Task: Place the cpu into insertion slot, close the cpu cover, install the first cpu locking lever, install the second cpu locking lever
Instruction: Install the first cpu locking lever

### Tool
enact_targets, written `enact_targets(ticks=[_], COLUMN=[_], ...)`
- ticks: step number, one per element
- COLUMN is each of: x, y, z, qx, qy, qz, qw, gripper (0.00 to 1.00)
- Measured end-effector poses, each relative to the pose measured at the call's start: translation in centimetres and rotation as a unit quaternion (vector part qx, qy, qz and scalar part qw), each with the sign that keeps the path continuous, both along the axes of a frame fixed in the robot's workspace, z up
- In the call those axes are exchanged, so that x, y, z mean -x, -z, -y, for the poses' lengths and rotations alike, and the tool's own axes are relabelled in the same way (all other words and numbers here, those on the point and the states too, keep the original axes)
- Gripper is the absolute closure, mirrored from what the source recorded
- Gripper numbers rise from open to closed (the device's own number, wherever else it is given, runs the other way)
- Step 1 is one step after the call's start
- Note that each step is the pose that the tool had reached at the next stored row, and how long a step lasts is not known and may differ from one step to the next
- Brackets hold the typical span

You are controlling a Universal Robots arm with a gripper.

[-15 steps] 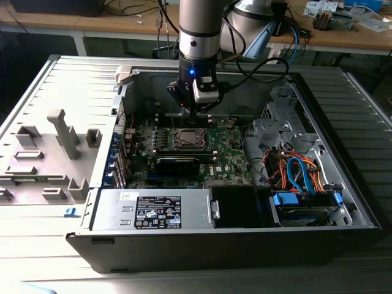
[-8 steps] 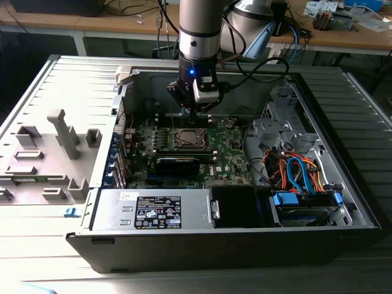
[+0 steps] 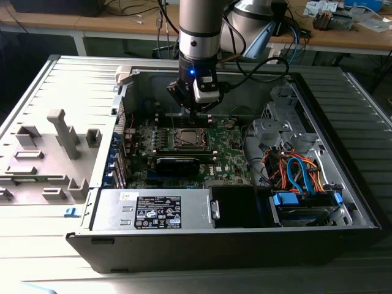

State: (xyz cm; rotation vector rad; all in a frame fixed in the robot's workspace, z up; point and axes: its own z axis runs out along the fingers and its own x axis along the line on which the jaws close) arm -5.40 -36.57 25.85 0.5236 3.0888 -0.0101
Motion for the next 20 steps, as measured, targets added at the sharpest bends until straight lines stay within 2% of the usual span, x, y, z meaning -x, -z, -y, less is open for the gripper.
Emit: enact_targets(ticks=[20], x=[0.00], y=[0.00], z=[0.00], qx=[0.0000], qy=[-0.007], qz=[0.0000], qw=[0.99998], gripper=[0.89])
